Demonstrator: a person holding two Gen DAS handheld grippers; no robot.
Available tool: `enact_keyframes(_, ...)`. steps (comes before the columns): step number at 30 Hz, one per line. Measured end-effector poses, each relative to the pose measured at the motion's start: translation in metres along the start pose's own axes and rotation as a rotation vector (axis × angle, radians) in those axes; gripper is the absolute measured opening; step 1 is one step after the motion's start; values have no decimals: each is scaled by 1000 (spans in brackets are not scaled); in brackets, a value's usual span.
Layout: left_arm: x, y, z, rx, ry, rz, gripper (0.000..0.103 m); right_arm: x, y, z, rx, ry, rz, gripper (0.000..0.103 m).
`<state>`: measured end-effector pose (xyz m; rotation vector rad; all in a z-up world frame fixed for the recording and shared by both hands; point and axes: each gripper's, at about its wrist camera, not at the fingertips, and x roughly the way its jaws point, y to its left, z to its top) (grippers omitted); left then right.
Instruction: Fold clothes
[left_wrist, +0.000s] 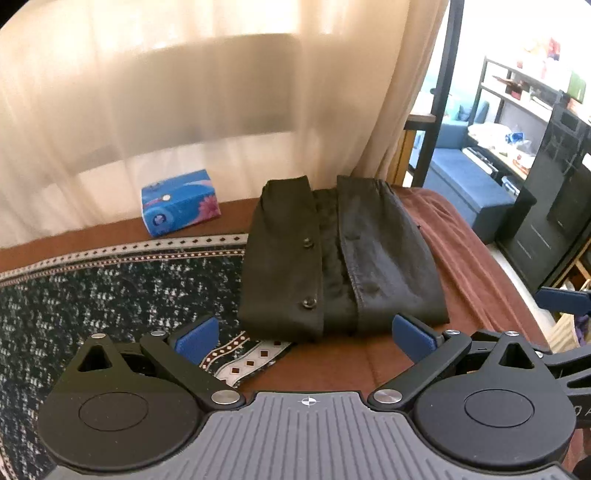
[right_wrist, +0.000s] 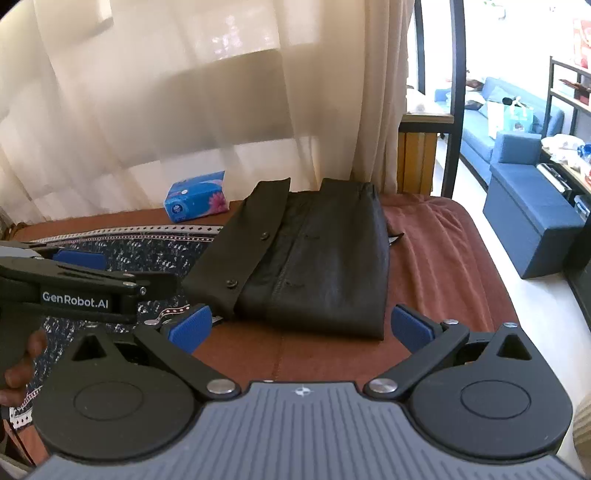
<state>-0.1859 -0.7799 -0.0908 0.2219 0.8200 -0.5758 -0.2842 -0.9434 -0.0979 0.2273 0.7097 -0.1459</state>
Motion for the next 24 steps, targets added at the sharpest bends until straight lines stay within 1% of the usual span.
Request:
enact_keyframes(7,8,-4,3,0,10,13,103,4,-2,0,2,7,5,103)
enact_keyframes(12,11,-4,5,-5,12,7,103,8,-4,1,0,12,9,103)
enact_keyframes(18,10,-4,4,-20,-4,-2,103,11,-5,3,-3,18,7,103)
enact_keyframes(24,7,-8,2,-2,-16,0,103,11,-7,2,-2,23,6,103)
